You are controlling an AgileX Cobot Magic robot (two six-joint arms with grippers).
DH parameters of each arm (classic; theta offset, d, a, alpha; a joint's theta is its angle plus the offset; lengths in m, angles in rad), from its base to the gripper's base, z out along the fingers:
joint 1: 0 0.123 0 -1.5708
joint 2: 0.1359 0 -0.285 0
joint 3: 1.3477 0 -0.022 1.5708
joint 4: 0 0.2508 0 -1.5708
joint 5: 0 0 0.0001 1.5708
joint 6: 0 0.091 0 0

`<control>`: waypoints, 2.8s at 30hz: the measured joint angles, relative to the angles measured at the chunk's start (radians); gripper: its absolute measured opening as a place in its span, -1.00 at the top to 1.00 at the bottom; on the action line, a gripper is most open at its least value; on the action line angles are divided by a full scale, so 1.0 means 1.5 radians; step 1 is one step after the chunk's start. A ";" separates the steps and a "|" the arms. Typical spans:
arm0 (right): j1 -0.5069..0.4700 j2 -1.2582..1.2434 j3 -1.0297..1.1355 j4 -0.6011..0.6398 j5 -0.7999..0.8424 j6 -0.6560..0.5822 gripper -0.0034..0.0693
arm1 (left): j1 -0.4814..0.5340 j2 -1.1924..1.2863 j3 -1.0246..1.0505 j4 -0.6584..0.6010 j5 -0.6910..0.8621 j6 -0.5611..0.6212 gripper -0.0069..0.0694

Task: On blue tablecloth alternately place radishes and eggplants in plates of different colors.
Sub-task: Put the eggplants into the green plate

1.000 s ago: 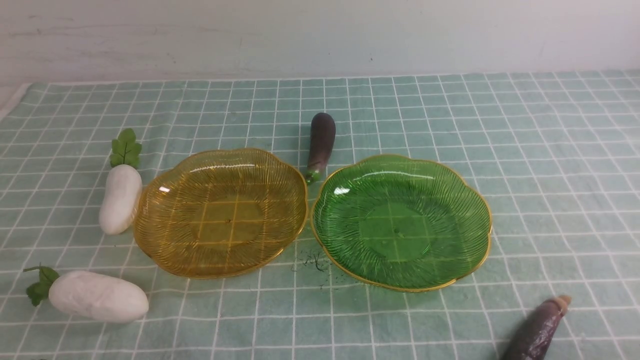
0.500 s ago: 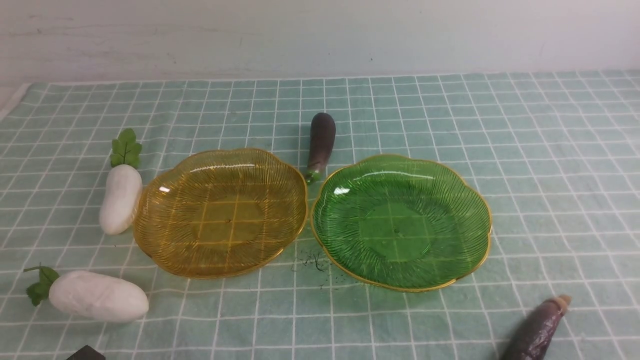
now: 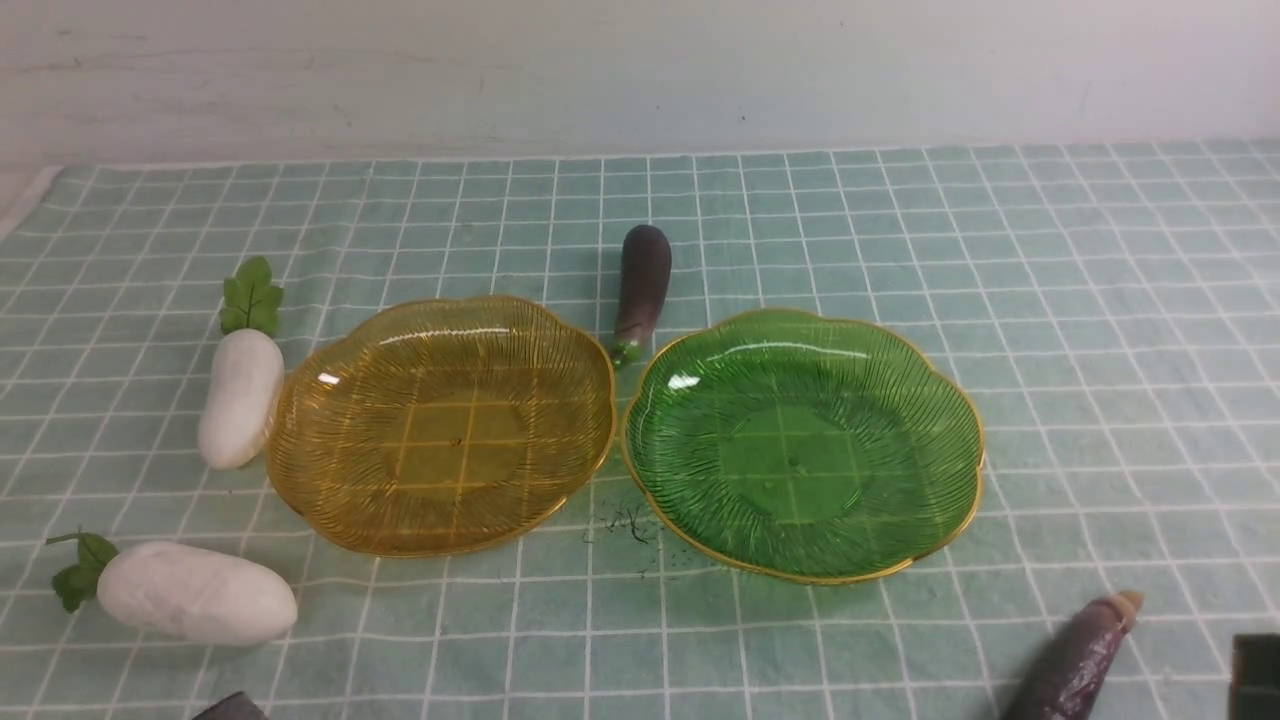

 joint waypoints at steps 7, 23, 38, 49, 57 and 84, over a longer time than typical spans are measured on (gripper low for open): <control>0.000 0.170 -0.068 0.000 -0.020 -0.006 0.06 | 0.000 0.177 -0.096 0.124 0.149 0.005 0.83; 0.000 0.462 -0.195 0.002 -0.084 0.015 -0.48 | 0.000 0.328 -0.136 0.179 0.197 0.006 0.83; 0.000 0.521 -0.203 0.000 -0.108 0.019 -0.44 | 0.000 0.328 -0.137 0.179 0.198 0.006 0.83; 0.000 0.508 -0.261 -0.003 -0.027 -0.028 0.30 | 0.000 0.328 -0.137 0.182 0.211 0.035 0.83; 0.000 0.418 -0.408 0.012 0.075 -0.036 0.30 | 0.000 0.328 -0.137 0.184 0.223 0.035 0.83; 0.119 0.613 -0.457 0.207 -0.318 -0.204 -0.11 | -0.001 0.328 -0.137 0.185 0.208 0.017 0.51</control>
